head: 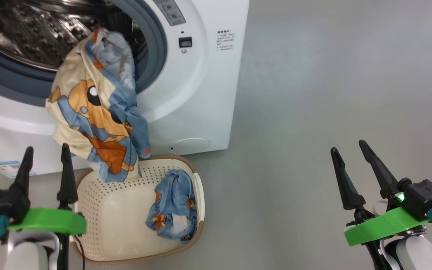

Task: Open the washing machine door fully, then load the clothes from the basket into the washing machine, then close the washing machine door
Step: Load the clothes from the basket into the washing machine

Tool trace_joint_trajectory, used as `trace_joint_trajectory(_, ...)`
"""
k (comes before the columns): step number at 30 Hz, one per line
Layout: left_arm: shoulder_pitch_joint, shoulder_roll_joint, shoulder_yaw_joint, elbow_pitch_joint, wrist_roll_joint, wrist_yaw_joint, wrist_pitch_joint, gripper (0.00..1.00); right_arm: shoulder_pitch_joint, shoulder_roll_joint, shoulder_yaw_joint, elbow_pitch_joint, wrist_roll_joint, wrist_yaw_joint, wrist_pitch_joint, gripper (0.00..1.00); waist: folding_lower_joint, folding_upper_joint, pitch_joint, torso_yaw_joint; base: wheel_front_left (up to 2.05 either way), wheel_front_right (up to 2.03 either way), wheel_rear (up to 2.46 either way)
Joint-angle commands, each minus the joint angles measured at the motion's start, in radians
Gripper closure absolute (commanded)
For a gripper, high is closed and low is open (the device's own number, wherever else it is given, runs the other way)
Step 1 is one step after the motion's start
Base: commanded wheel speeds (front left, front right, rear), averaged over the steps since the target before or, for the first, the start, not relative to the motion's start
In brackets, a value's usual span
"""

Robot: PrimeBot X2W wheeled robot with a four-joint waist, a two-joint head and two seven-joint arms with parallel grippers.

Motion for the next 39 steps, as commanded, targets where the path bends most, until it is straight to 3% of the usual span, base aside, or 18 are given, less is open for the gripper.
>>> trace_joint_trajectory(1, 0.021, 0.024, 0.026, -0.039, -0.008, -0.002, -0.005, 0.00, 0.011, -0.018, 0.014, -0.021, 0.002, 0.005, -0.008, 0.00, 0.0001, 0.0000, -0.027, 0.014, 0.00, 0.00, 0.00)
trace_joint_trajectory(24, 0.292, -0.008, 0.017, -0.181, -0.022, -0.002, -0.005, 0.00, 0.168, -0.028, -0.063, -0.036, 0.008, 0.005, -0.008, 0.00, 0.0001, 0.0000, -0.143, 0.064, 0.00, 0.00, 0.00)
trace_joint_trajectory(39, 0.313, -0.020, 0.025, -0.206, -0.021, -0.002, -0.005, 0.00, 0.173, -0.027, -0.066, -0.048, 0.004, 0.005, -0.008, 0.00, 0.0001, 0.0000, -0.136, 0.068, 0.00, 0.00, 0.00)
